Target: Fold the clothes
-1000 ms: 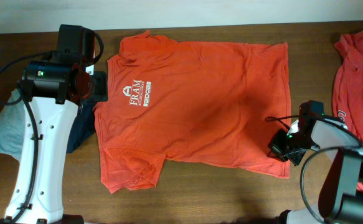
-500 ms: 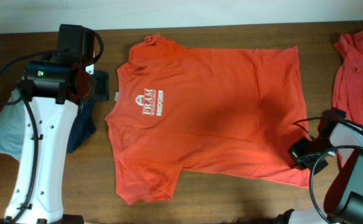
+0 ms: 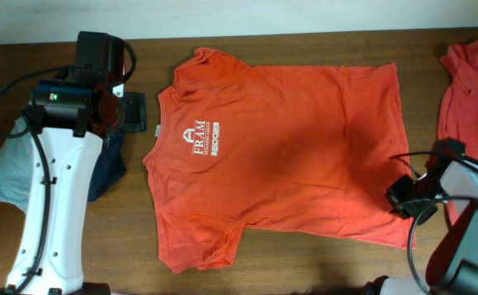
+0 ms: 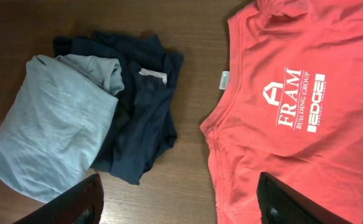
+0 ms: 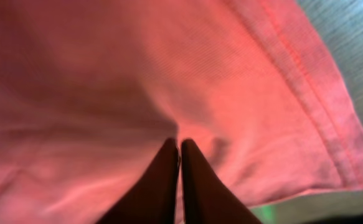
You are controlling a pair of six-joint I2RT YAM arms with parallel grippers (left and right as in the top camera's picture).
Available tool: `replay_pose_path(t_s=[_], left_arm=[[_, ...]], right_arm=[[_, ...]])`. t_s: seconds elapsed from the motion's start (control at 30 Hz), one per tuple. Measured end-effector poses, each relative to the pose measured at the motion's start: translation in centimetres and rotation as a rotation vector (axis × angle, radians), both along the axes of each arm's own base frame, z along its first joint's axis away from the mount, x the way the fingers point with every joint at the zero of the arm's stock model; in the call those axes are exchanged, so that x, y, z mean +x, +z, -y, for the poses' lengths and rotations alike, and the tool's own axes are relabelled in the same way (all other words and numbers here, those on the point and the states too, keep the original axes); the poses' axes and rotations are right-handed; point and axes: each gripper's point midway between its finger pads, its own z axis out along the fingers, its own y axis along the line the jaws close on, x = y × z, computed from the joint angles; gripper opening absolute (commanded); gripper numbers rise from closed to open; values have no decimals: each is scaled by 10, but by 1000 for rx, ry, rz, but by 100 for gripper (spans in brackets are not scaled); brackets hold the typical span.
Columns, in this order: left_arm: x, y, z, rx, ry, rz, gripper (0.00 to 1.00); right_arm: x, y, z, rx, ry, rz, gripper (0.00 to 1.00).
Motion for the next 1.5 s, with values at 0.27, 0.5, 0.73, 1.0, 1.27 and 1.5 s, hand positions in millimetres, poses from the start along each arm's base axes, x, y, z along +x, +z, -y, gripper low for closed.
replay_pose_path(t_s=[0.27,0.5,0.73,1.0,1.27,1.5], left_arm=[[2,1,-9,-1,26,10,84],[13,7,-8,-11,26,63,91],[13,4,10,-69,-92,39,84],[0,-19,12,-122,-81,-82,67],[-26,-48,-12,-159,53,-241,59],[-36,-101,-3,-223,80,-322,60]], right_arm=[[39,86,6,-87,24,321,55],[42,113,-6,-67,51,426,62],[39,117,-31,53,162,466,64],[28,116,-43,107,200,438,66],[20,114,-49,121,266,420,66],[20,114,-48,116,282,426,67]])
